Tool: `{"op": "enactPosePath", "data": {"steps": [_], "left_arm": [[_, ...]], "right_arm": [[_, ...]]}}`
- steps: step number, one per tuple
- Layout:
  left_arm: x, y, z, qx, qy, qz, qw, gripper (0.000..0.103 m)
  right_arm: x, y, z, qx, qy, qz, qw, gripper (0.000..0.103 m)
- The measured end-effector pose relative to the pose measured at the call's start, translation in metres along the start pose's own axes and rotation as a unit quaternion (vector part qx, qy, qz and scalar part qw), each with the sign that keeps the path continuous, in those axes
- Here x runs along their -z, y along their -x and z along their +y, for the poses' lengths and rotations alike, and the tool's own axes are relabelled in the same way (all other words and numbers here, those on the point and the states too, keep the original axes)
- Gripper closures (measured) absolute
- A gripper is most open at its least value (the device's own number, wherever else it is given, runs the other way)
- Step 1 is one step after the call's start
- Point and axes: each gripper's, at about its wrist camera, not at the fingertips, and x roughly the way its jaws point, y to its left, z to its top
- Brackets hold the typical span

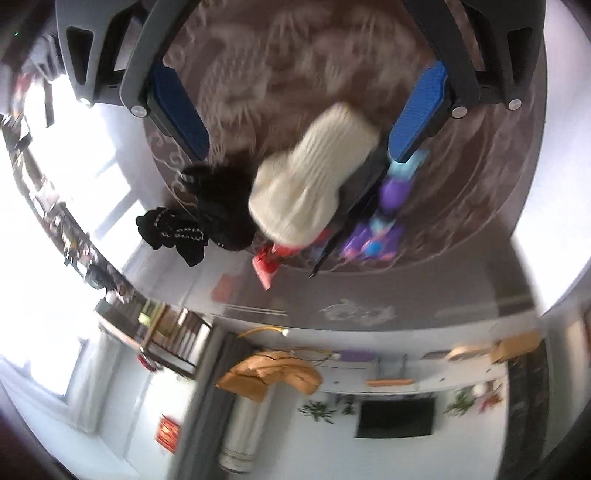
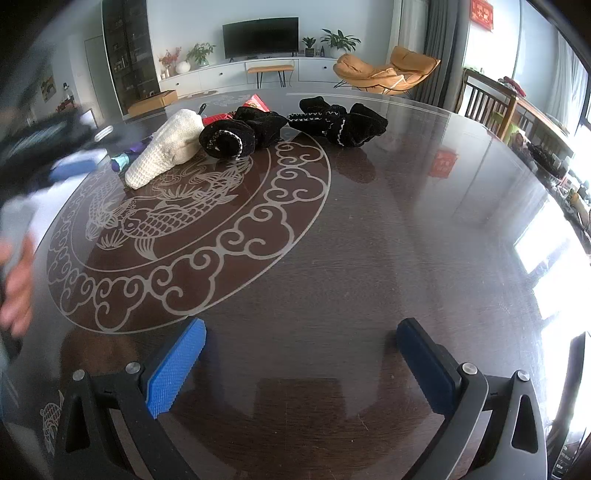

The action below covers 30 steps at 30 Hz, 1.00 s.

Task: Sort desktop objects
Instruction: 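Move both tools back over the table toward the remaining items, then grasp the white knit cap with the left tool and lift it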

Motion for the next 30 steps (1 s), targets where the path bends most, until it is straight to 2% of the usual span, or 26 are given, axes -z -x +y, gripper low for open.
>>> {"op": "enactPosePath", "data": {"steps": [4, 6, 8, 11, 15, 18, 20, 21, 22, 23, 24, 30], "left_arm": [[-0.010, -0.034, -0.015, -0.012, -0.055, 0.031, 0.9979, 0.008], [-0.009, -0.039, -0.019, -0.015, -0.071, 0.035, 0.9967, 0.020], [-0.007, -0.043, -0.020, -0.034, -0.084, 0.037, 0.9952, 0.056], [-0.001, -0.034, -0.013, -0.029, -0.060, 0.030, 0.9974, 0.060], [0.029, -0.002, -0.006, -0.033, -0.005, 0.037, 0.9988, 0.060], [0.068, 0.034, -0.003, -0.044, 0.025, 0.039, 0.9979, 0.059], [0.094, 0.058, -0.003, -0.058, 0.034, 0.038, 0.9970, 0.052], [0.099, 0.062, -0.004, -0.058, 0.033, 0.037, 0.9971, 0.048], [0.105, 0.067, -0.003, -0.052, 0.029, 0.037, 0.9976, 0.036], [0.107, 0.068, -0.003, -0.045, 0.021, 0.038, 0.9981, 0.019], [0.109, 0.067, -0.002, -0.041, 0.009, 0.039, 0.9984, 0.014], [0.105, 0.047, -0.002, -0.049, -0.052, 0.070, 0.9950, 0.013]], "right_arm": [[0.000, 0.000, 0.000, 0.000, 0.000, 0.000, 1.000, 0.000], [0.000, 0.000, 0.000, 0.000, 0.000, 0.000, 1.000, 0.000], [0.000, 0.000, 0.000, 0.000, 0.000, 0.000, 1.000, 0.000], [0.000, 0.000, 0.000, 0.000, 0.000, 0.000, 1.000, 0.000], [0.000, 0.000, 0.000, 0.000, 0.000, 0.000, 1.000, 0.000], [0.000, 0.000, 0.000, 0.000, 0.000, 0.000, 1.000, 0.000], [0.000, 0.000, 0.000, 0.000, 0.000, 0.000, 1.000, 0.000], [0.000, 0.000, 0.000, 0.000, 0.000, 0.000, 1.000, 0.000], [0.000, 0.000, 0.000, 0.000, 0.000, 0.000, 1.000, 0.000], [0.000, 0.000, 0.000, 0.000, 0.000, 0.000, 1.000, 0.000], [0.000, 0.000, 0.000, 0.000, 0.000, 0.000, 1.000, 0.000], [0.000, 0.000, 0.000, 0.000, 0.000, 0.000, 1.000, 0.000]]}}
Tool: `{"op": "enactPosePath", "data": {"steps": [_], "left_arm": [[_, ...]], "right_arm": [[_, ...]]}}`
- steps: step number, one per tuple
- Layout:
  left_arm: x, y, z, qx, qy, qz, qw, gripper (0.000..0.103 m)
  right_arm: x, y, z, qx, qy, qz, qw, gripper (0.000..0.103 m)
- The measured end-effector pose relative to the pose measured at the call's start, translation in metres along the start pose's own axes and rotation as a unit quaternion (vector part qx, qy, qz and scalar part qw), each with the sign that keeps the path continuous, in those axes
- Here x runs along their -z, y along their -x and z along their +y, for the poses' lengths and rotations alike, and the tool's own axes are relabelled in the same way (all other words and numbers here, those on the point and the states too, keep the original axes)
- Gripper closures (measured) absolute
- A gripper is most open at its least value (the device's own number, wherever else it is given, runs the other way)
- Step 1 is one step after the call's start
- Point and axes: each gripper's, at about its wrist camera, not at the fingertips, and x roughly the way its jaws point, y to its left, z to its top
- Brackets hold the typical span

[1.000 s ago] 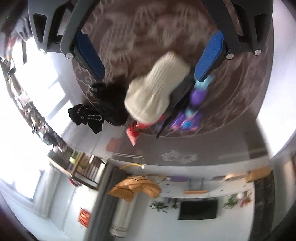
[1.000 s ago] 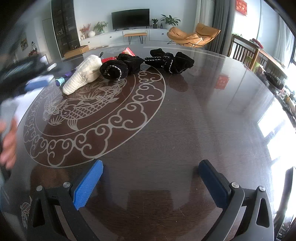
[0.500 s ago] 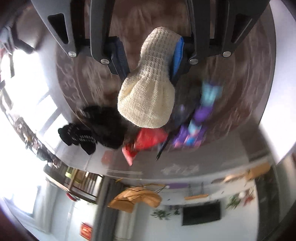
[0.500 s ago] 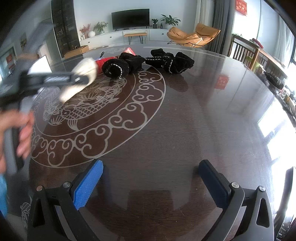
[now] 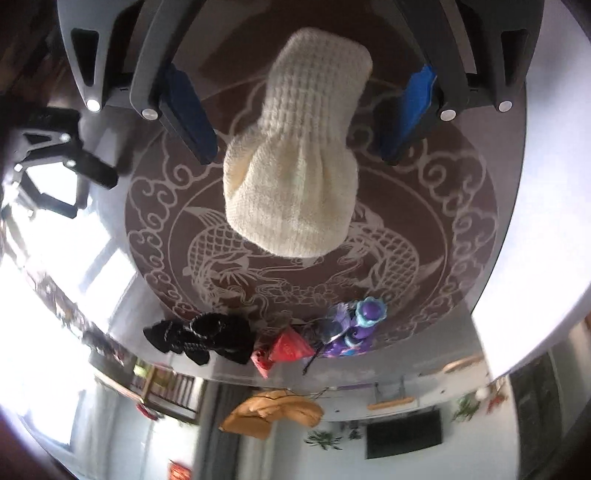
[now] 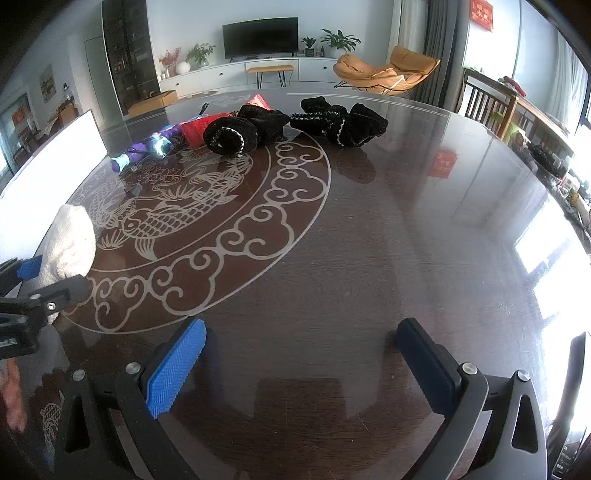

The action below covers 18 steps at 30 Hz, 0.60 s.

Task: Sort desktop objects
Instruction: 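Grasp the white knit cap with the left tool and lift it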

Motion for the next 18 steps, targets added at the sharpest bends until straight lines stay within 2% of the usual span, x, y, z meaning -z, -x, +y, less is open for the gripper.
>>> {"op": "enactPosePath", "data": {"steps": [3, 4, 7, 14, 16, 18], "left_arm": [[0.000, -0.003, -0.005, -0.018, -0.023, -0.006, 0.9995, 0.011], [0.001, -0.003, -0.003, -0.016, -0.017, -0.007, 0.9997, 0.011], [0.001, -0.006, 0.002, -0.024, -0.008, 0.002, 0.9997, 0.000], [0.002, -0.002, 0.003, -0.022, -0.005, 0.001, 0.9997, 0.000], [0.002, -0.002, 0.003, -0.022, -0.005, 0.001, 0.9997, 0.000], [0.002, -0.002, 0.003, -0.022, -0.005, 0.001, 0.9997, 0.000]], "right_arm": [[0.000, 0.000, 0.000, 0.000, 0.000, 0.000, 1.000, 0.000], [0.000, 0.000, 0.000, 0.000, 0.000, 0.000, 1.000, 0.000], [0.000, 0.000, 0.000, 0.000, 0.000, 0.000, 1.000, 0.000], [-0.002, 0.000, 0.000, -0.003, 0.003, 0.004, 1.000, 0.000], [-0.012, -0.005, 0.000, -0.026, 0.022, 0.021, 0.999, 0.000], [-0.035, -0.009, -0.004, -0.064, 0.001, 0.019, 0.998, 0.000]]}}
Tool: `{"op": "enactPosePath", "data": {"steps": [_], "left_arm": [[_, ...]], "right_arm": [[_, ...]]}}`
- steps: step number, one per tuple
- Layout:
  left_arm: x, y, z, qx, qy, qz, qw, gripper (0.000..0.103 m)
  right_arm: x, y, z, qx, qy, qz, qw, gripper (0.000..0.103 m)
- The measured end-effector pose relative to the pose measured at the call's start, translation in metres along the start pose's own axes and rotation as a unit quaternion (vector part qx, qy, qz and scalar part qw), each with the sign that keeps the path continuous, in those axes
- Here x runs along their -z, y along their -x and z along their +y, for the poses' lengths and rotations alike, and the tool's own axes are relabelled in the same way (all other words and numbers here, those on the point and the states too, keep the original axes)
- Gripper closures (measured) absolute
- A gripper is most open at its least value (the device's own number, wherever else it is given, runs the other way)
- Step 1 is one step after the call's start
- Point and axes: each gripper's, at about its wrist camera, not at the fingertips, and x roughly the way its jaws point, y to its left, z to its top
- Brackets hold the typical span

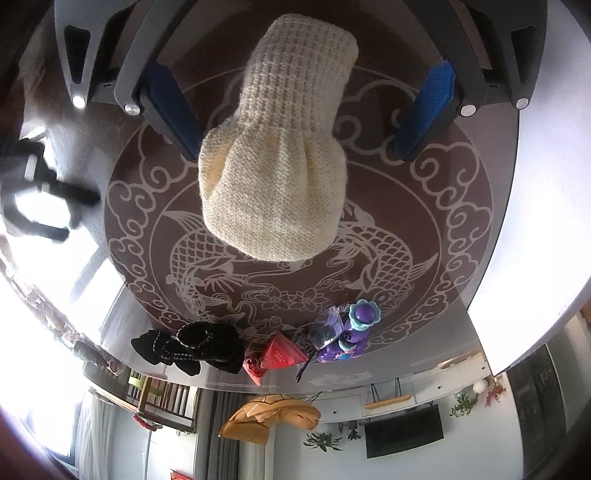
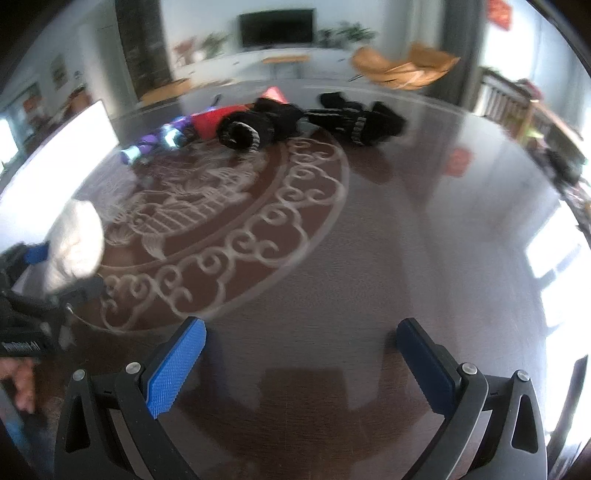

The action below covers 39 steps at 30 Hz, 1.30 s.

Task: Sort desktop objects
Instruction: 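Grasp the white knit cap with the left tool and lift it, then grasp the black fuzzy gloves with the right tool while the left tool holds the cap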

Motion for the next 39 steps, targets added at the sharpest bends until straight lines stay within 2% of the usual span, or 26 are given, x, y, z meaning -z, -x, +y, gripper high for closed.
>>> {"op": "enactPosePath", "data": {"steps": [4, 7, 11, 13, 14, 17, 19, 26, 28, 29, 30, 31, 33, 35, 39], "left_arm": [[0.000, 0.000, 0.000, 0.000, 0.000, 0.000, 1.0000, 0.000], [0.000, 0.000, 0.000, 0.000, 0.000, 0.000, 1.0000, 0.000], [0.000, 0.000, 0.000, 0.000, 0.000, 0.000, 1.0000, 0.000], [0.000, 0.000, 0.000, 0.000, 0.000, 0.000, 1.0000, 0.000], [0.000, 0.000, 0.000, 0.000, 0.000, 0.000, 1.0000, 0.000], [0.000, 0.000, 0.000, 0.000, -0.001, 0.000, 1.0000, 0.000], [0.000, 0.000, 0.000, 0.000, 0.000, 0.000, 1.0000, 0.000], [-0.001, 0.000, 0.000, 0.000, 0.000, 0.000, 1.0000, 0.000], [-0.001, 0.000, 0.000, 0.000, -0.001, 0.000, 1.0000, 0.000], [-0.001, 0.000, 0.000, 0.000, -0.001, 0.000, 1.0000, 0.000], [-0.001, 0.000, 0.000, 0.000, -0.001, 0.000, 1.0000, 0.000], [-0.001, 0.000, 0.000, 0.000, -0.001, 0.000, 1.0000, 0.000], [0.000, 0.000, 0.000, 0.000, -0.001, 0.000, 1.0000, 0.000], [-0.001, 0.000, 0.000, 0.000, -0.001, 0.000, 1.0000, 0.000], [-0.001, 0.000, 0.000, 0.000, -0.001, 0.000, 1.0000, 0.000]], "right_arm": [[-0.066, -0.010, -0.001, -0.055, -0.061, -0.023, 0.996, 0.000], [-0.116, -0.037, 0.015, -0.058, -0.065, -0.010, 0.996, 0.002], [-0.146, -0.079, 0.028, -0.028, -0.053, 0.029, 0.998, 0.023], [-0.149, -0.093, 0.031, -0.013, -0.042, 0.039, 0.998, 0.038], [-0.147, -0.095, 0.032, -0.010, -0.030, 0.034, 0.999, 0.052], [-0.133, -0.078, 0.035, -0.007, 0.003, 0.003, 1.000, 0.058], [-0.115, -0.063, 0.034, -0.011, 0.023, -0.007, 1.000, 0.058], [0.002, 0.010, 0.026, -0.009, 0.053, -0.025, 0.998, 0.058], [0.027, 0.022, 0.028, 0.010, 0.057, -0.030, 0.998, 0.055], [0.033, 0.025, 0.029, 0.017, 0.054, -0.033, 0.998, 0.045], [0.036, 0.025, 0.028, 0.020, 0.049, -0.035, 0.998, 0.029], [0.038, 0.023, 0.028, 0.019, 0.044, -0.035, 0.998, 0.023], [0.038, 0.017, 0.023, 0.021, 0.033, -0.032, 0.999, 0.018], [0.037, 0.016, 0.024, 0.023, 0.030, -0.035, 0.999, 0.018], [0.038, 0.013, 0.022, 0.032, 0.030, -0.025, 0.999, 0.007]]}}
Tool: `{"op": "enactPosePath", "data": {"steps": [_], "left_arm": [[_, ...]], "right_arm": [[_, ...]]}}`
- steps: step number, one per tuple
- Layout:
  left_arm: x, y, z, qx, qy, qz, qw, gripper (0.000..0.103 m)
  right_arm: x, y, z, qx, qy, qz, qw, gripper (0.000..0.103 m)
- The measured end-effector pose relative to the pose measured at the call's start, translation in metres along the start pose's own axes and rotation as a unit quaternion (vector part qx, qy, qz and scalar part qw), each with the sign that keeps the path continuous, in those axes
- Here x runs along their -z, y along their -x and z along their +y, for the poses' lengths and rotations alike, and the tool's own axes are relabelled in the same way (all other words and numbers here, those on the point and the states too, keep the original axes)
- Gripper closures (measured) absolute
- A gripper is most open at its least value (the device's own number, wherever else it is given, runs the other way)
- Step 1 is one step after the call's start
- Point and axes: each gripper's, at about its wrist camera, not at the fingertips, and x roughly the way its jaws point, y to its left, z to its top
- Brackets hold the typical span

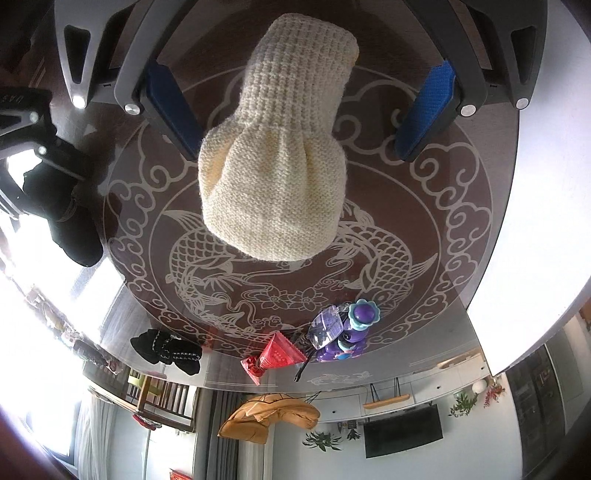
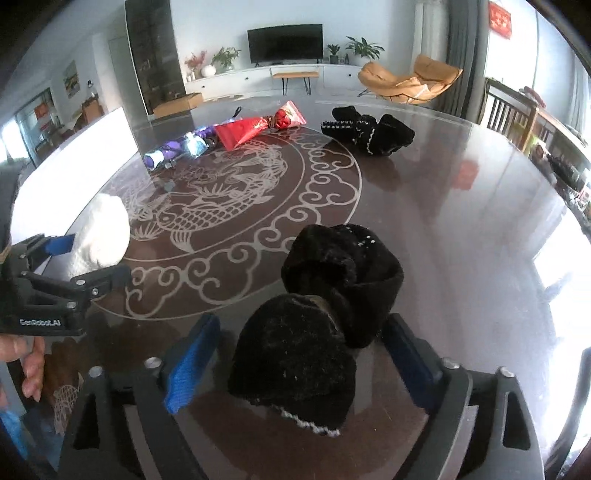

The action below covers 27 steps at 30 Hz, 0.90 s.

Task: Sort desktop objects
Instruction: 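Grasp the black fuzzy gloves with the right tool while the left tool holds the cap, then lift the cap and gloves and carry them toward the cardboard bin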

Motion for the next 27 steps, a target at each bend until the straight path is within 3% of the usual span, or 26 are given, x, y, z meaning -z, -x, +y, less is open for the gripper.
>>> {"op": "enactPosePath", "data": {"steps": [7, 27], "left_arm": [[0.0001, -0.0005, -0.0002, 0.000, -0.001, 0.000, 1.0000, 0.000], [0.0003, -0.0005, 0.0002, 0.000, -0.001, 0.000, 1.0000, 0.000]], "right_arm": [[0.0026, -0.0010, -0.0049, 0.014, -0.005, 0.008, 1.000, 0.001], [0.0033, -0.0006, -0.0064, 0.014, -0.006, 0.008, 1.000, 0.000]]}}
